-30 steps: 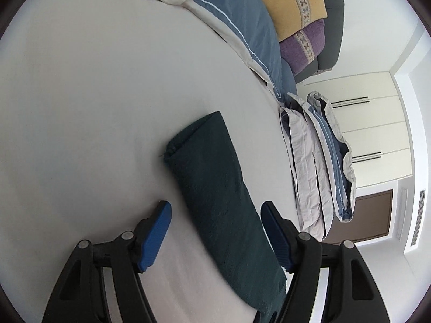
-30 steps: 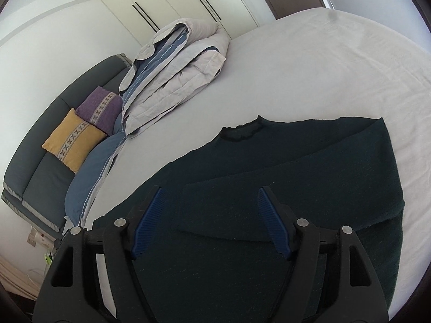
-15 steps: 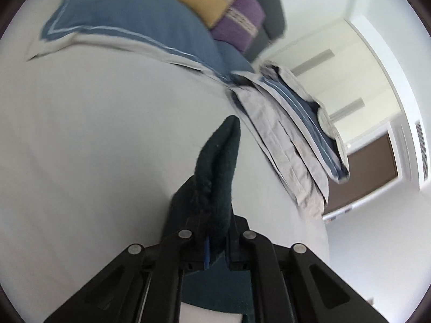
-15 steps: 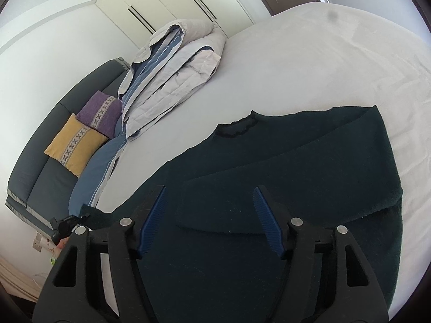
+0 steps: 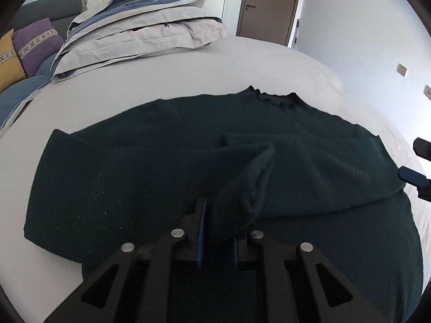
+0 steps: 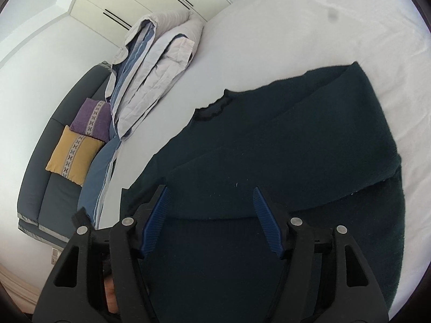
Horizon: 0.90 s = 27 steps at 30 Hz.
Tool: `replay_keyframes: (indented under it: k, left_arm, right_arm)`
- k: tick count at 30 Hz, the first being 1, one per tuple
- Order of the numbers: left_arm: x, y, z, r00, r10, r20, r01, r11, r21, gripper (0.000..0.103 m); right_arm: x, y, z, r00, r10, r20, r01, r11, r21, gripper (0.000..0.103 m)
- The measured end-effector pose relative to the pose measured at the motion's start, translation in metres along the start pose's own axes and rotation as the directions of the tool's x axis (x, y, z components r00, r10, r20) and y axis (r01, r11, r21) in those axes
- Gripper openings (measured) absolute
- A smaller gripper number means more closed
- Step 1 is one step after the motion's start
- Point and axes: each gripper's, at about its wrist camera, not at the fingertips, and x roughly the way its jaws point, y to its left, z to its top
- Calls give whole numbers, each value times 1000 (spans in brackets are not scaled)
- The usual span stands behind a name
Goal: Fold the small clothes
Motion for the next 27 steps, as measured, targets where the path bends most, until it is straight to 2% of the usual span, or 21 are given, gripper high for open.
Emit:
replay_keyframes:
  k: [1,2,4,5,10,15,18,20,22,23,27]
  left_arm:
    - [-4,2,-2,1000,-19,6,19,1000,-5,37]
    - [-9,4,-2,1000,-25,17,25,1000,-13,46]
    - [-19,7,-3,999,-7,50,8,1000,-19,79]
    - [-23,10,-4,998,-11,66,12,1000,-24,83]
    - [-12,32,-1,998,-46,31,49,994,-93,84]
    - [-18,40,-4,996,-70,56,77,989,-128,84]
    - [-25,45,-7,994,-78,74,88,985,-145,84]
    - [-31,51,-9,992,-90,83,103,980,-169,84]
    - [-41,59,-12,988,-119,100,138,969,-205,84]
    - [-47,63,-13,985,-131,110,153,963,-221,84]
    - [-75,89,-12,975,-134,176,181,943,-280,84]
  right_arm:
    - [9,3,0,1000,8,-22,-8,1000,0,63]
    - [19,6,0,999,15,-44,-15,1000,4,63]
    - [42,14,1,995,43,-89,-42,999,11,63]
    - [53,20,0,993,52,-110,-51,999,16,63]
    - [119,56,-6,963,111,-244,-105,994,37,63]
    - [174,78,-11,929,79,-361,-59,996,67,63]
    - [195,93,-12,914,100,-393,-83,995,61,60]
    - [207,101,-15,903,85,-421,-79,996,31,26]
    - [213,110,-14,906,40,-421,-53,998,-19,16]
    - [213,115,-13,911,17,-412,-42,998,-53,7]
    - [186,128,-3,943,7,-334,-57,989,-139,7]
